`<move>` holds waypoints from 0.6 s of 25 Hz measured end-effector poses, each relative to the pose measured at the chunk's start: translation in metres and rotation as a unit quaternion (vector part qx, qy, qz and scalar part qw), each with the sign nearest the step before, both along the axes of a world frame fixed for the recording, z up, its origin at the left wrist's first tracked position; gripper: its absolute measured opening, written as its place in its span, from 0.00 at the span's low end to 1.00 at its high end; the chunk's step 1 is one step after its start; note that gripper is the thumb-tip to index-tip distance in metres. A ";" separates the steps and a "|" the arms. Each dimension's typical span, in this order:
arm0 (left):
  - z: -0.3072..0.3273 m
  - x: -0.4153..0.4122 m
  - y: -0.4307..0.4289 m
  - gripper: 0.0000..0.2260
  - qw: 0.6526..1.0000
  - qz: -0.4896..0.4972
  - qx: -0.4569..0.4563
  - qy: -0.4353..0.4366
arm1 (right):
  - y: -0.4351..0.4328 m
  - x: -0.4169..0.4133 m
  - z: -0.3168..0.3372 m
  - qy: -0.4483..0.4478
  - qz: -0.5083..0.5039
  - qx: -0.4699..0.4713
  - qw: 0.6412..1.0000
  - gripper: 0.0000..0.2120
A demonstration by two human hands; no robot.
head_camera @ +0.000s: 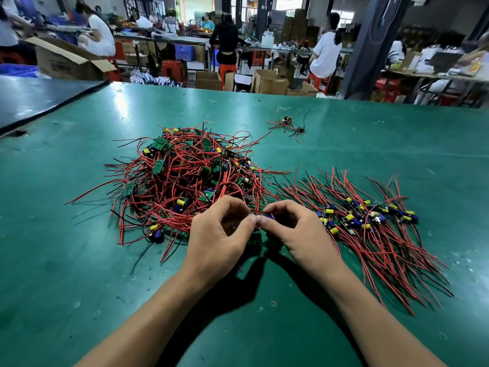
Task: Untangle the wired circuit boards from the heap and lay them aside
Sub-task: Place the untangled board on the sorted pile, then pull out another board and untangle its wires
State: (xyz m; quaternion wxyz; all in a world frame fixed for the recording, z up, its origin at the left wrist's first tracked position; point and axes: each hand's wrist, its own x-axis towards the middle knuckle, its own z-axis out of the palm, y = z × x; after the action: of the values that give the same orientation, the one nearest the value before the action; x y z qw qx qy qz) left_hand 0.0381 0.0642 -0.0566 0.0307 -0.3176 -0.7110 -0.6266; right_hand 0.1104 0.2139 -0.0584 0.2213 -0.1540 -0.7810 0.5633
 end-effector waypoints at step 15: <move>-0.006 -0.019 0.002 0.07 0.997 -0.023 0.046 -0.060 | 0.030 0.006 0.029 0.215 -0.044 -0.543 0.810 0.06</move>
State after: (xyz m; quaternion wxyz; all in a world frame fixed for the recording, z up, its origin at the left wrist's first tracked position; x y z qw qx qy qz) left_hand 0.0187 0.0659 -0.0627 -0.0124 -0.2938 -0.6746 -0.6771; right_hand 0.1163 0.2439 -0.0289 0.2888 -0.1581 -0.2723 0.9041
